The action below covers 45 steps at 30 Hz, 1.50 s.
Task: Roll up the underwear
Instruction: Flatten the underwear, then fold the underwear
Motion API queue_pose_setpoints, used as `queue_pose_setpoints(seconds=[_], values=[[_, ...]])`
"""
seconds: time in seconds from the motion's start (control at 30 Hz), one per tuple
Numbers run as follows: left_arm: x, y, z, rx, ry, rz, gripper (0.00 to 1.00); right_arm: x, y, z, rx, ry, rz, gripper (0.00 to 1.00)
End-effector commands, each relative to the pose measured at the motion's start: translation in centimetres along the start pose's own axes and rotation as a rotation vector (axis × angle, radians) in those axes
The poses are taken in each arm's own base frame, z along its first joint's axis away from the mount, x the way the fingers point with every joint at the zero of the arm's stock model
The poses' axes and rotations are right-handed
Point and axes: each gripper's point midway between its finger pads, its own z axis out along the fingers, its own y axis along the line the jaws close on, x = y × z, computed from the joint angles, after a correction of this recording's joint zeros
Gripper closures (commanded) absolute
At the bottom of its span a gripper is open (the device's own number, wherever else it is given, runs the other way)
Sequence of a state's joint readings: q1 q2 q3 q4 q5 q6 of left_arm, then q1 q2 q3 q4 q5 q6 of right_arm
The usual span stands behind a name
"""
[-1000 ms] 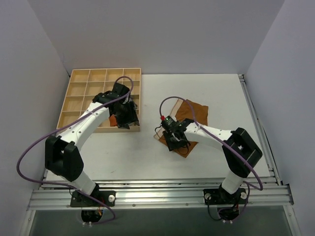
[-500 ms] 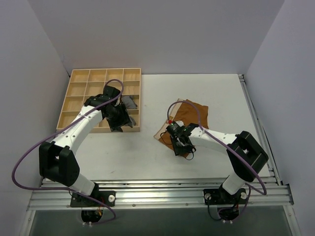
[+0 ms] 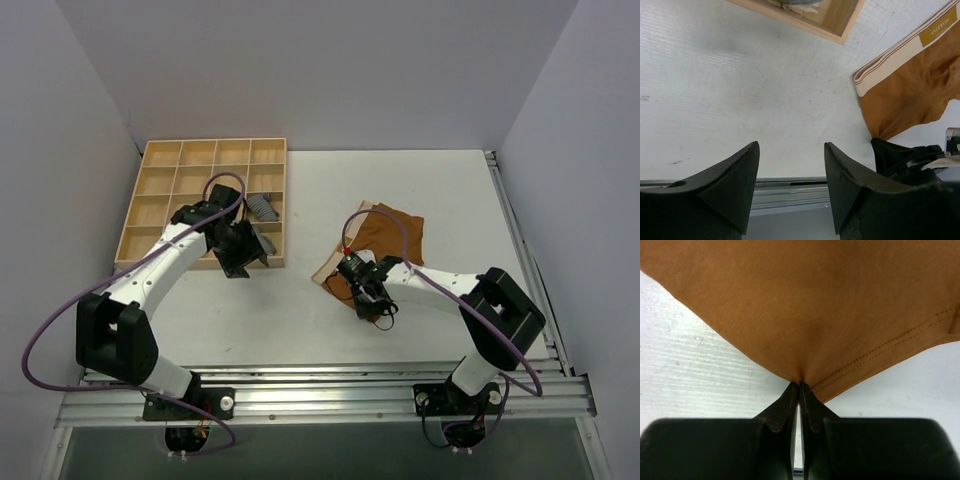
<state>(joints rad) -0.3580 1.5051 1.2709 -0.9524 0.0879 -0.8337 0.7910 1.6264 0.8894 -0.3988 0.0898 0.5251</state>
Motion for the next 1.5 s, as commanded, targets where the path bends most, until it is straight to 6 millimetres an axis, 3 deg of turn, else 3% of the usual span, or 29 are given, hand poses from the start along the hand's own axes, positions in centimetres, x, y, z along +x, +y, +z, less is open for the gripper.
queue_pose_setpoints(seconds=[0.0,0.23,0.47,0.63,0.87,1.47], values=[[0.7,-0.7,0.0,0.062,0.005,-0.082,0.37,2.9,1.0,-0.1,-0.030,0.047,0.011,1.00],[2.7,-0.4,2.1,0.099,0.054,-0.119,0.37,3.8,7.1,-2.0,-0.161,-0.019,0.022,1.00],[5.6,0.0,5.0,0.082,0.112,-0.124,0.37,4.4,10.1,-2.3,-0.189,-0.045,0.037,1.00],[6.5,0.2,6.8,0.085,0.128,-0.136,0.37,4.2,11.0,-2.6,-0.216,-0.057,0.042,1.00],[6.2,-1.8,8.5,0.125,0.100,-0.114,0.37,4.0,11.9,-2.9,-0.241,-0.061,0.037,1.00],[7.6,-0.9,13.9,0.123,0.134,-0.152,0.40,4.2,12.3,-3.4,-0.263,-0.060,0.029,1.00]])
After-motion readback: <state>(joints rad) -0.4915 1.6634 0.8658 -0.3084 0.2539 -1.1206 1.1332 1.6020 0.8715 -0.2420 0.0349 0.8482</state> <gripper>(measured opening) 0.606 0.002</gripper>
